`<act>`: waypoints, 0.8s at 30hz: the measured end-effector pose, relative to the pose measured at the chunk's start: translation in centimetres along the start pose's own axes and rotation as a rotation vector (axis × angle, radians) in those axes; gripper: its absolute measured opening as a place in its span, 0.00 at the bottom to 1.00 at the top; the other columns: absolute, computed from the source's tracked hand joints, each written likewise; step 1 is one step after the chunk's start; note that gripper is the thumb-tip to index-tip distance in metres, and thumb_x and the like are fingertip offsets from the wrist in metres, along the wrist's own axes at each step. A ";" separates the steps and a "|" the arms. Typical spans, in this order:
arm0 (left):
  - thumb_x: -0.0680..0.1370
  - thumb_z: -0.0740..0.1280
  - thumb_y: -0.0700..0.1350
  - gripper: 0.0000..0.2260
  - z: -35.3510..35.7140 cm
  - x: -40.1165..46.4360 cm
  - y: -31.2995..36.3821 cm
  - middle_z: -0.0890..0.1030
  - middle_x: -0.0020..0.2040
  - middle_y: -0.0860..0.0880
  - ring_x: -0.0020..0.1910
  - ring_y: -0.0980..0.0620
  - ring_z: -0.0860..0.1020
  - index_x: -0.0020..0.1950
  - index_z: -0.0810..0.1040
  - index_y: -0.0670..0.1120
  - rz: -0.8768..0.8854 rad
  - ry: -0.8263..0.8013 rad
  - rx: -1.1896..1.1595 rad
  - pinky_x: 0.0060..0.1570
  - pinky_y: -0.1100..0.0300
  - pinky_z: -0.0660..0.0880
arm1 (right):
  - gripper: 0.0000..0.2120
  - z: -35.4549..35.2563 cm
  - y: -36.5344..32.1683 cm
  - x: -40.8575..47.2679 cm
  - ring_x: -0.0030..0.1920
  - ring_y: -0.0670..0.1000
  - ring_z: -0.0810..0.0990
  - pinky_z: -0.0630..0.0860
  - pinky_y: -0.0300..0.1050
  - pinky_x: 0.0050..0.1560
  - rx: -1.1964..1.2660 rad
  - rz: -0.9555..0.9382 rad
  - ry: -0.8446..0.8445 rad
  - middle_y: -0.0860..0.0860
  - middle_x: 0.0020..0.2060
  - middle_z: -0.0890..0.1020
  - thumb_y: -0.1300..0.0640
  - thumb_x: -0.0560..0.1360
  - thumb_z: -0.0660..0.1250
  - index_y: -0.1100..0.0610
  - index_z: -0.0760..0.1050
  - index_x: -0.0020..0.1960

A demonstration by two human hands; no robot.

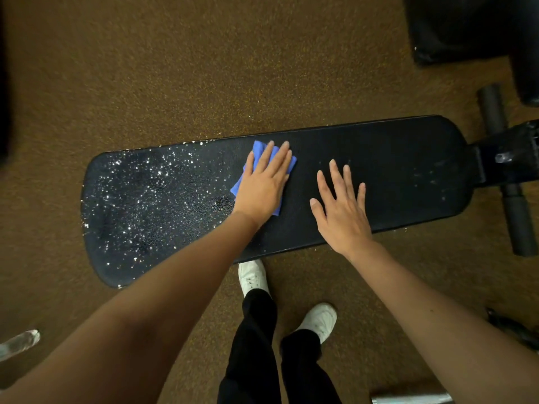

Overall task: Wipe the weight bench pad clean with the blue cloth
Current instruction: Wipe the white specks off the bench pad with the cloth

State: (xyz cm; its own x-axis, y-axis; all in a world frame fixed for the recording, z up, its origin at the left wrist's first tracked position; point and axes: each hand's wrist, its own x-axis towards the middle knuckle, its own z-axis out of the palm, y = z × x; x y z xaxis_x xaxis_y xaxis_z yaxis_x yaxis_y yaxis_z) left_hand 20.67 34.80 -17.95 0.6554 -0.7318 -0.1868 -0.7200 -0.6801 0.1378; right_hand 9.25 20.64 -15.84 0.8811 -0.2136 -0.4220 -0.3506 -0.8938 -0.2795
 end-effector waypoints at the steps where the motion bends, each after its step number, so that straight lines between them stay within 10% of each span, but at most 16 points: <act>1: 0.79 0.49 0.47 0.22 0.2 -0.8 0.4 0.67 0.71 0.47 0.70 0.42 0.65 0.70 0.66 0.43 0.053 0.017 0.020 0.66 0.41 0.62 | 0.28 0.0 0.0 -0.1 0.75 0.53 0.36 0.38 0.59 0.72 0.000 0.002 0.002 0.51 0.76 0.39 0.46 0.81 0.48 0.52 0.44 0.77; 6: 0.80 0.50 0.47 0.21 1.2 -5.1 0.4 0.65 0.73 0.48 0.72 0.45 0.62 0.72 0.64 0.45 0.299 0.035 0.065 0.68 0.44 0.58 | 0.27 0.0 0.0 -0.9 0.75 0.54 0.36 0.40 0.59 0.72 -0.032 0.019 -0.005 0.52 0.76 0.39 0.46 0.81 0.47 0.52 0.44 0.77; 13: 0.78 0.52 0.46 0.21 1.2 -3.2 2.5 0.67 0.71 0.47 0.71 0.43 0.64 0.70 0.66 0.44 -0.109 0.078 -0.012 0.65 0.39 0.63 | 0.28 0.3 -0.2 -1.4 0.75 0.54 0.36 0.40 0.58 0.72 -0.025 0.039 -0.010 0.52 0.76 0.39 0.46 0.80 0.47 0.52 0.44 0.77; 21: 0.80 0.51 0.46 0.21 2.3 -8.3 1.7 0.65 0.72 0.48 0.72 0.45 0.62 0.72 0.63 0.44 0.195 0.094 0.053 0.69 0.44 0.58 | 0.27 0.3 -0.1 -1.7 0.75 0.53 0.36 0.40 0.57 0.73 0.009 0.031 -0.012 0.51 0.76 0.39 0.46 0.81 0.46 0.52 0.44 0.77; 24: 0.79 0.52 0.46 0.21 2.3 -7.3 0.9 0.67 0.71 0.47 0.70 0.43 0.64 0.71 0.65 0.43 -0.037 0.127 0.005 0.66 0.41 0.64 | 0.27 0.3 0.2 -2.0 0.75 0.52 0.36 0.40 0.57 0.73 0.001 0.018 -0.016 0.51 0.76 0.39 0.46 0.81 0.46 0.52 0.44 0.77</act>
State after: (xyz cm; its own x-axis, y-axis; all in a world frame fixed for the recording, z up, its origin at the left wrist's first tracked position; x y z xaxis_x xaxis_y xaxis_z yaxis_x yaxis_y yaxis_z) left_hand 14.72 39.68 -18.69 0.7052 -0.7059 -0.0669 -0.6956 -0.7070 0.1278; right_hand 7.34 21.04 -15.31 0.8694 -0.2233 -0.4408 -0.3666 -0.8896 -0.2724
